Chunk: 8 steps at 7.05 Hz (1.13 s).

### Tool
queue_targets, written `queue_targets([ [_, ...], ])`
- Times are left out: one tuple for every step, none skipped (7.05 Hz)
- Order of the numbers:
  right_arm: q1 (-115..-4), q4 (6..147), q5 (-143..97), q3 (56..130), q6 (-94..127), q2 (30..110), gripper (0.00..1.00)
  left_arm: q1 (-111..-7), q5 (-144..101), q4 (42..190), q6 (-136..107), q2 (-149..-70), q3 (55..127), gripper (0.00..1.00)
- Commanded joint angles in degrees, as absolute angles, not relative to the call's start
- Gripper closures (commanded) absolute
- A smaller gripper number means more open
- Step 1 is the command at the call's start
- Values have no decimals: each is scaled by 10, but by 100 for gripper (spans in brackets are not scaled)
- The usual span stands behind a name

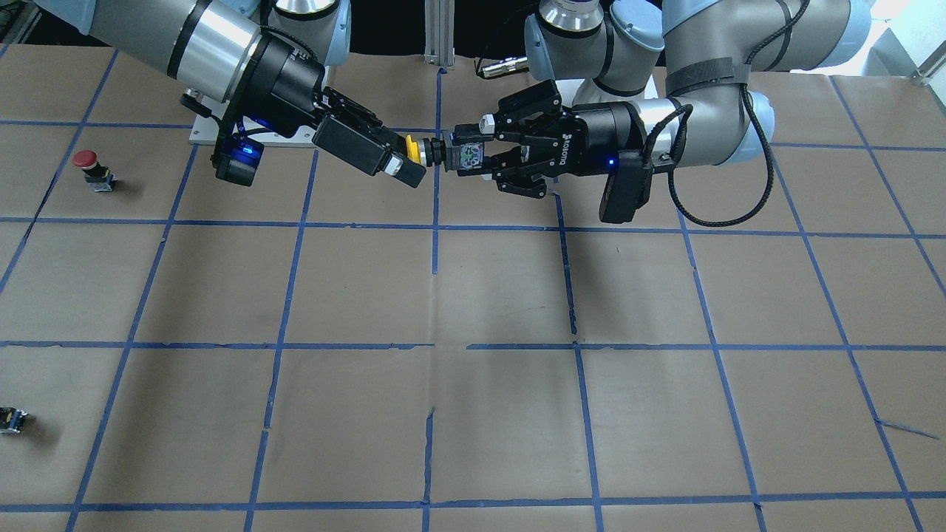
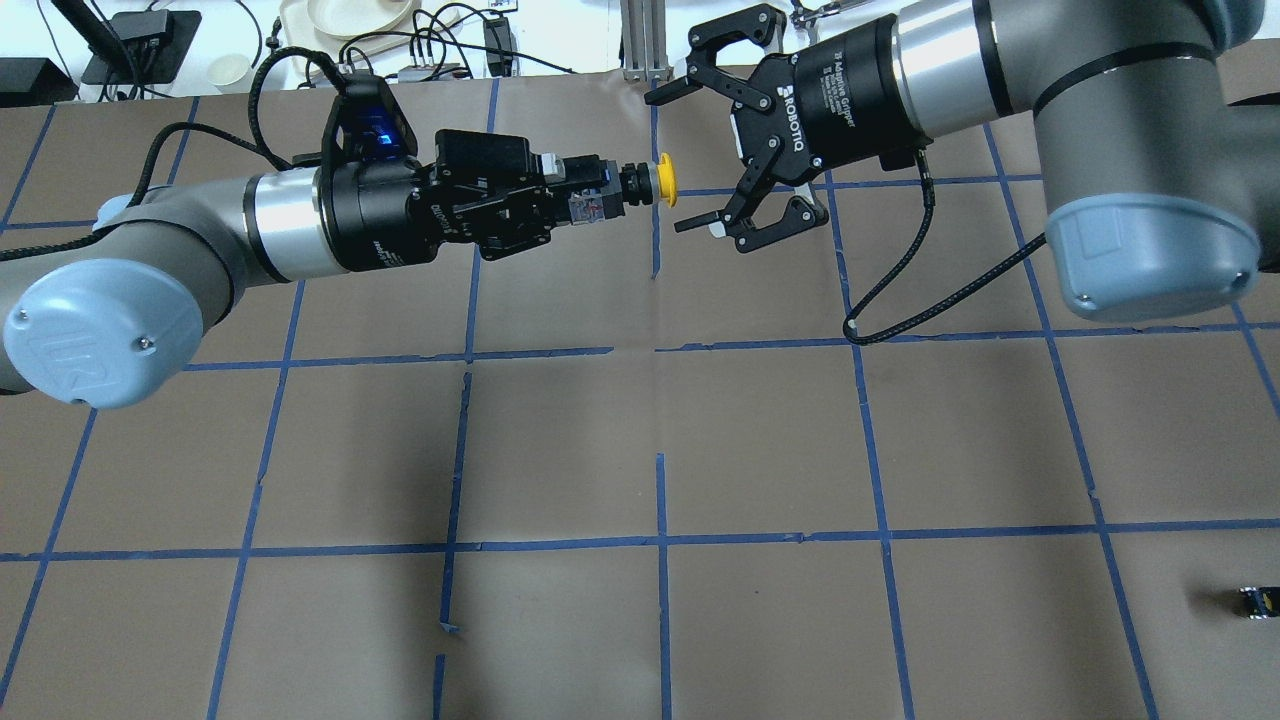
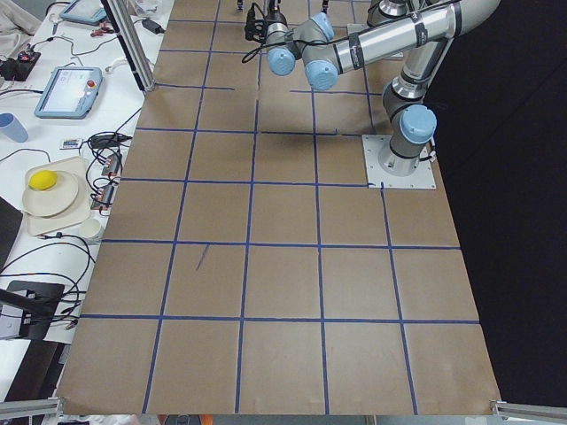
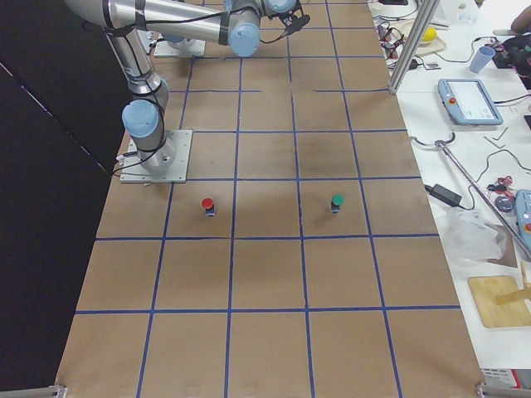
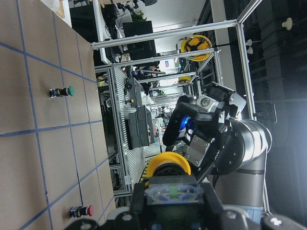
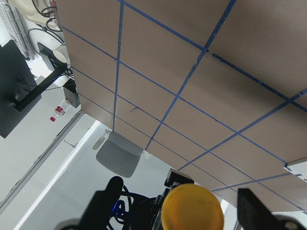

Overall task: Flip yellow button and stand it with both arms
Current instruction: 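Grasp the yellow cap with the right gripper and open the left gripper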

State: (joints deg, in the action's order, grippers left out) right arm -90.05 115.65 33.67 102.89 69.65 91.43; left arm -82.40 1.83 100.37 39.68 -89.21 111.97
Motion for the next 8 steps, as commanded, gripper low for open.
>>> queue_targets([
  [-900,1157,338,1029,698,915,29,-824,18,1005,397,-888,1121,96],
  [-900,1157,334,1029,697,916,49,-824,19,1005,397,-888,1121,96],
  [-900,1155,334,1029,697,916,65,-824,19,1005,397,-888,1120,96],
  [-900,1155,333,1029,697,917,73,-824,19,1004,397,-890,1119,96],
  [-899,1154,333,1029,697,917,74,-823,19,1004,396,-890,1119,93],
  [-899,1153,332,1029,697,917,74,-823,18,1004,365,-886,1118,16],
  [-897,1153,332,1029,697,917,75,-823,18,1003,339,-887,1115,0],
  [-895,1152,334,1028,696,917,76,-823,19,1001,338,-888,1118,0],
])
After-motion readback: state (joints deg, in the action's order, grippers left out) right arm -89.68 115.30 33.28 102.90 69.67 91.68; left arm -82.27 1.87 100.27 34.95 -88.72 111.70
